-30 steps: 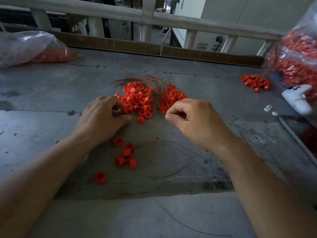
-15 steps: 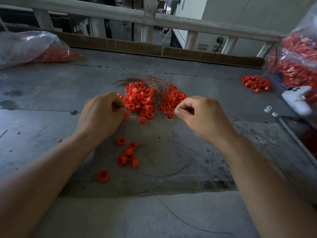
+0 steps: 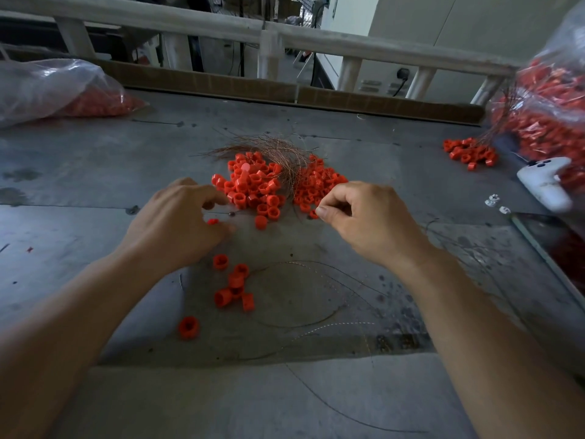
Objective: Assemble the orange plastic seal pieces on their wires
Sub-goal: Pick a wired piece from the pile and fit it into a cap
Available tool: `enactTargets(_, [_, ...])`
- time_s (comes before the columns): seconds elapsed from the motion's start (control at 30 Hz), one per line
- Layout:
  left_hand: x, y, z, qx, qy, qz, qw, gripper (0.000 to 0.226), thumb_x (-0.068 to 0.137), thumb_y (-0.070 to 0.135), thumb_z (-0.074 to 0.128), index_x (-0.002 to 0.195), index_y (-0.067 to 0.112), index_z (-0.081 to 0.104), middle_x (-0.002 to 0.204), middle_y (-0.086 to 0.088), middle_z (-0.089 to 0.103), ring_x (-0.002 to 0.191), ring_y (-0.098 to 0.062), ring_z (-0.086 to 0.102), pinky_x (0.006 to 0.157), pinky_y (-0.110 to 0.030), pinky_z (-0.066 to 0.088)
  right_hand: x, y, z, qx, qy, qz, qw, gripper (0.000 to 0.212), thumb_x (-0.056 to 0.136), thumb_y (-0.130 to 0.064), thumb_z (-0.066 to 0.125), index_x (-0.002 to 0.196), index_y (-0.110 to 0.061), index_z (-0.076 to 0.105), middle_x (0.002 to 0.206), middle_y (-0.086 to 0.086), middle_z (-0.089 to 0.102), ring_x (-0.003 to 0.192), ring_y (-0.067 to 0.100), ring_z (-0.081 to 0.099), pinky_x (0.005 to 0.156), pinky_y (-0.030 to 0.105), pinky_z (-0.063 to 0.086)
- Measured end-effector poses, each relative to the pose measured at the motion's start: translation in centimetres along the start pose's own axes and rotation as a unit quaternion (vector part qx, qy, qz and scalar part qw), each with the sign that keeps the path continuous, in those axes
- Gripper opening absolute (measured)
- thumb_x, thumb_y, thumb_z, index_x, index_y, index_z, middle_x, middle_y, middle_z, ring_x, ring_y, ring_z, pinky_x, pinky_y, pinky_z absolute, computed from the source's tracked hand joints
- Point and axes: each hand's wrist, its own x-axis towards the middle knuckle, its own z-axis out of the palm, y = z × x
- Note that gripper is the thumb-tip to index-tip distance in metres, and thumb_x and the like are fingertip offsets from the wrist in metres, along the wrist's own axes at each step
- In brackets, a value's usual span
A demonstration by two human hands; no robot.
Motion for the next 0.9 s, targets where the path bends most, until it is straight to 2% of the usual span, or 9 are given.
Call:
enactTargets(0.17, [-0.3,0.1,-0.2,0.01,-0.018,0.007,1.0,0.011,0.078,0.02,0.07,0.089,0.019,0.072,0.076,0.008,0.051,0.076,-0.014,0.049,0.07,-0.026,0.035,0.4,-0.2,1.0,0.002,-0.015,-0.022,1.0,0.02,0.088,-0.027,0.058,0.099,-0.014,0.068,0.103,-0.001,0.06,0.096,0.013,0.055,0.086,0.026,0.042])
enactTargets(0.3, [-0.4,0.4,-0.1,-0.022,0.005,-0.006,1.0,0.012,0.077,0.021,0.072,0.089,0.019,0.072,0.078,0.01,0.053,0.078,-0.012,0.048,0.069,-0.024,0.033,1.1,-0.3,2.2,-0.068,-0.081,-0.08,0.991,0.041,0.093,-0.037,0.045,0.122,-0.01,0.057,0.145,0.001,0.036,0.135,0.015,0.025,0.109,0.029,0.018])
enactTargets(0.4, [-0.3,0.4,0.0,-0.021,0.012,-0.006,1.0,0.012,0.077,0.022,0.072,0.088,0.019,0.072,0.075,0.014,0.05,0.076,-0.01,0.047,0.059,-0.015,0.03,1.4,-0.2,3.1,-0.105,-0.138,-0.091,0.981,0.051,0.094,-0.044,0.035,0.129,-0.011,0.049,0.154,0.0,0.016,0.141,0.013,0.005,0.113,0.036,0.006])
enactTargets(0.53, [-0.3,0.4,0.0,-0.026,0.016,0.006,1.0,0.011,0.078,0.023,0.071,0.089,0.021,0.072,0.074,0.016,0.05,0.075,-0.008,0.047,0.06,-0.007,0.027,1.5,0.1,4.0,-0.139,-0.183,-0.081,0.97,0.062,0.094,-0.05,0.026,0.141,-0.01,0.031,0.155,-0.003,0.011,0.141,0.009,-0.002,0.113,0.04,-0.001])
enactTargets(0.63, [-0.4,0.5,-0.1,-0.041,0.014,0.019,0.999,0.01,0.078,0.022,0.071,0.088,0.021,0.071,0.076,0.014,0.053,0.071,-0.004,0.048,0.06,-0.006,0.029,1.6,0.3,3.9,-0.128,-0.163,-0.086,0.974,0.062,0.094,-0.05,0.027,0.142,-0.011,0.029,0.153,-0.003,0.018,0.141,0.009,0.003,0.113,0.039,-0.002])
enactTargets(0.7, [-0.5,0.7,-0.3,-0.069,0.018,0.014,0.997,0.007,0.077,0.022,0.072,0.083,0.023,0.071,0.073,0.018,0.055,0.067,0.001,0.05,0.059,-0.005,0.031,1.5,0.2,3.5,-0.094,-0.104,-0.1,0.985,0.056,0.094,-0.046,0.034,0.136,-0.009,0.04,0.148,0.0,0.031,0.14,0.01,0.014,0.112,0.036,0.0])
enactTargets(0.77, [-0.6,0.8,-0.5,-0.127,0.02,0.001,0.992,0.011,0.076,0.02,0.073,0.072,0.028,0.066,0.066,0.019,0.059,0.061,0.002,0.057,0.06,-0.006,0.036,1.4,-0.2,2.9,-0.04,-0.022,-0.119,0.992,0.045,0.094,-0.036,0.044,0.125,-0.006,0.054,0.137,0.005,0.048,0.134,0.016,0.033,0.111,0.035,0.008])
enactTargets(0.83, [-0.6,1.0,-0.6,-0.214,0.006,-0.016,0.977,0.018,0.077,0.015,0.071,0.069,0.029,0.063,0.059,0.012,0.064,0.055,-0.001,0.062,0.058,-0.018,0.048,1.0,-0.7,2.3,0.008,0.05,-0.141,0.989,0.036,0.09,-0.028,0.05,0.11,-0.002,0.065,0.121,0.01,0.061,0.12,0.022,0.05,0.108,0.038,0.022])
enactTargets(0.9, [-0.7,1.2,-0.8,-0.281,-0.01,-0.007,0.96,0.025,0.078,0.01,0.069,0.073,0.034,0.063,0.066,0.01,0.068,0.056,-0.005,0.065,0.057,-0.024,0.054,0.5,-1.4,1.6,0.042,0.097,-0.168,0.98,0.032,0.086,-0.023,0.052,0.102,0.0,0.068,0.11,0.012,0.066,0.11,0.025,0.058,0.102,0.04,0.032])
